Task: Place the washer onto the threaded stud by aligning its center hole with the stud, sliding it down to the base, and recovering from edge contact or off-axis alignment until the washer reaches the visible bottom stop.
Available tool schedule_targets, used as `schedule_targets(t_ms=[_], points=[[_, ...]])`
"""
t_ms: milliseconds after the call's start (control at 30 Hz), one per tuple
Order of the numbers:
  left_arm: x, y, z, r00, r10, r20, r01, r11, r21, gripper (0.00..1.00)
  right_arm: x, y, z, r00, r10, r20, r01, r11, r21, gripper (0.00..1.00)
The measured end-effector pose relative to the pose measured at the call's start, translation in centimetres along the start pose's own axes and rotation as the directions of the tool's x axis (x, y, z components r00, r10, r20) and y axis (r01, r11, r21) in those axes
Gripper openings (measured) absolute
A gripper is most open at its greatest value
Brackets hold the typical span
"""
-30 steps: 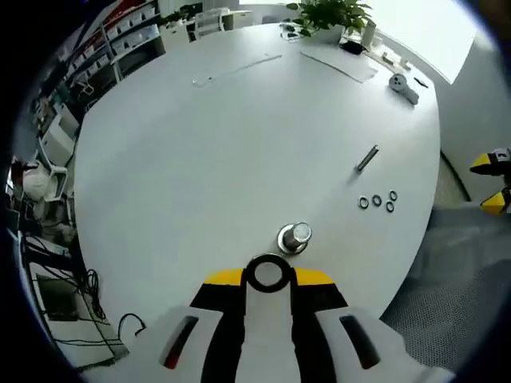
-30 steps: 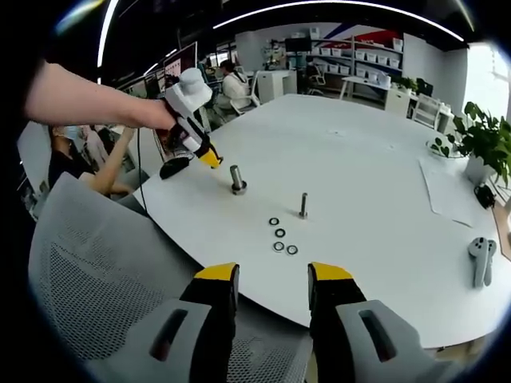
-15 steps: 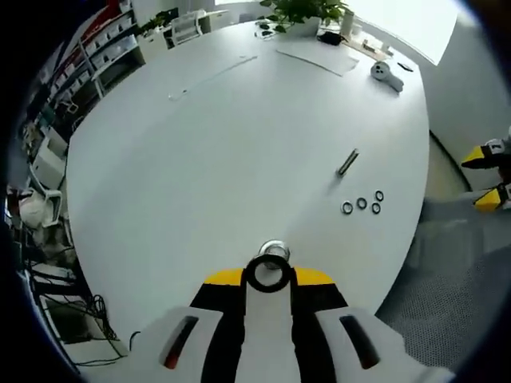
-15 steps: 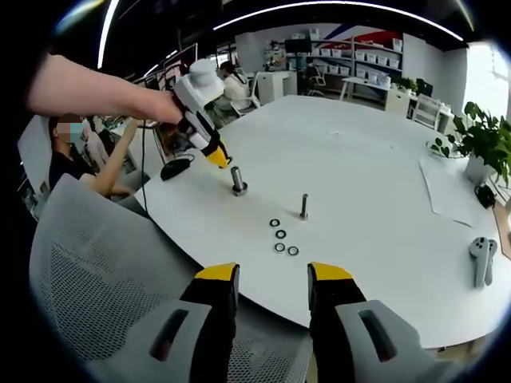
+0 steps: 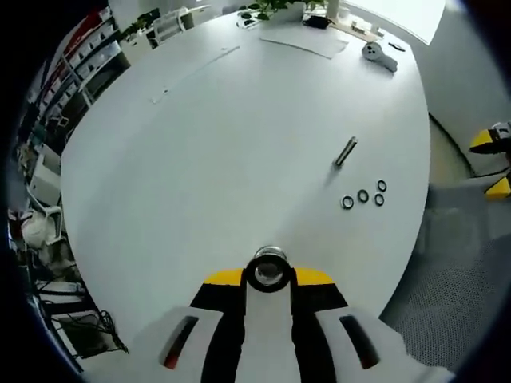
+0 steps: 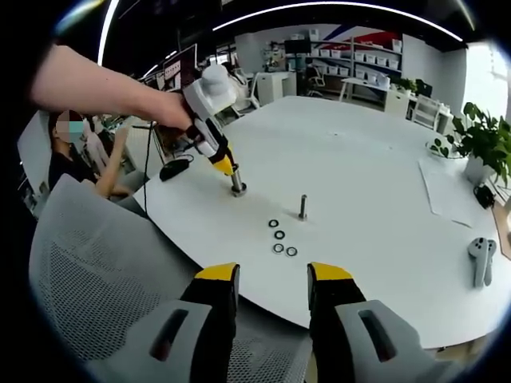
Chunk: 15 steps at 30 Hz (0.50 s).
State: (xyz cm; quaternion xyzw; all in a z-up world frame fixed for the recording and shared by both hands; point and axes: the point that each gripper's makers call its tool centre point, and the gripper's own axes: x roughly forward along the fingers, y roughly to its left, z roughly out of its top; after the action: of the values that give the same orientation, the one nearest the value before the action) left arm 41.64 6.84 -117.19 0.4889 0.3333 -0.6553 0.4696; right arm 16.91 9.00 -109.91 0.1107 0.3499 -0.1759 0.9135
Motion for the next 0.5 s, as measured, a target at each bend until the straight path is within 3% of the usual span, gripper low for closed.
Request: schedule_targets(t_ms=[300, 500], points=[[0.63, 0.32, 0.77, 1.0, 0.002, -0.013, -0.002, 1.0, 0.022, 0.19, -0.04, 0.0, 0.04, 1.0, -0.001, 0.001, 0.001, 1.0, 0.0, 0.37], [0.97, 0.25, 0.97, 0.998, 0.001, -0.064, 0.002, 0.998, 0.057, 0.19, -0.1, -0.08, 0.13, 1.0, -0.004, 0.004, 0.004, 1.0, 0.003, 0.37]])
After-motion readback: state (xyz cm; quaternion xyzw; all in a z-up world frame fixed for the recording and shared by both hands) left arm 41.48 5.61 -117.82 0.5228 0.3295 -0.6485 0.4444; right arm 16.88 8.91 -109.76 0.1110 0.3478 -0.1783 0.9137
